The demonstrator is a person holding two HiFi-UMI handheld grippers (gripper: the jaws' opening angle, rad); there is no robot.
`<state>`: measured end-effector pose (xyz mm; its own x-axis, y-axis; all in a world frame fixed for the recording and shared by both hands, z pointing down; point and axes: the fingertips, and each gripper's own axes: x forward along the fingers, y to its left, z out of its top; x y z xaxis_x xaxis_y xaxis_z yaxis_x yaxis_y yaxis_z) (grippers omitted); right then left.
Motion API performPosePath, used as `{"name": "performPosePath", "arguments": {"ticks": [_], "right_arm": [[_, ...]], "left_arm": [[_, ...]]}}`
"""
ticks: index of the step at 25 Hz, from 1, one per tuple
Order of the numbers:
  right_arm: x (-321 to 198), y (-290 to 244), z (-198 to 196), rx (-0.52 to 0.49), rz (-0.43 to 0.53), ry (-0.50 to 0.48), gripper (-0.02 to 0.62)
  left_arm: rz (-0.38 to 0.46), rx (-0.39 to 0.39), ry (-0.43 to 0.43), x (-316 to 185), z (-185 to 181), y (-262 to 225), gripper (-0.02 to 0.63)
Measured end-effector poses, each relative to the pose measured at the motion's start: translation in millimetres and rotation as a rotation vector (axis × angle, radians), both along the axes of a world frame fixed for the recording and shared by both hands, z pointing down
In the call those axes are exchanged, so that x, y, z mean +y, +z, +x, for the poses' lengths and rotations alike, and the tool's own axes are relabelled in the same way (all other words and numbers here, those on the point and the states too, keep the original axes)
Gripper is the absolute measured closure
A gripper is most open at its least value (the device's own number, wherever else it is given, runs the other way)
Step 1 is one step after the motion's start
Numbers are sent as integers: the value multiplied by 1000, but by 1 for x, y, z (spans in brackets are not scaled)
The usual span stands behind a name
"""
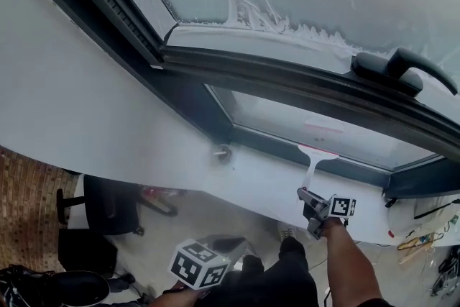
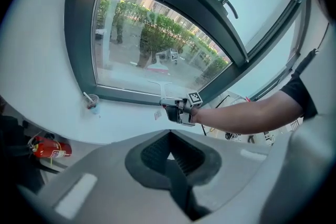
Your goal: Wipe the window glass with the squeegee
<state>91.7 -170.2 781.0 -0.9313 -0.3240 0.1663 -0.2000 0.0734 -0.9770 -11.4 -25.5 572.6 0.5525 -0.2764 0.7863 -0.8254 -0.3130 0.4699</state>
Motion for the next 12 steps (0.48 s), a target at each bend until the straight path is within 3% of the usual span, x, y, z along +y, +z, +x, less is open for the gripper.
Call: {"name": "performPosePath", "arguments": {"ticks": [6,12], "right_arm": [[12,-52,2,26,166,38,511],[41,-105,2,27,242,83,511]], "left_arm": [[49,45,61,21,3,-12,606],[109,71,107,45,-6,-29,606]]}}
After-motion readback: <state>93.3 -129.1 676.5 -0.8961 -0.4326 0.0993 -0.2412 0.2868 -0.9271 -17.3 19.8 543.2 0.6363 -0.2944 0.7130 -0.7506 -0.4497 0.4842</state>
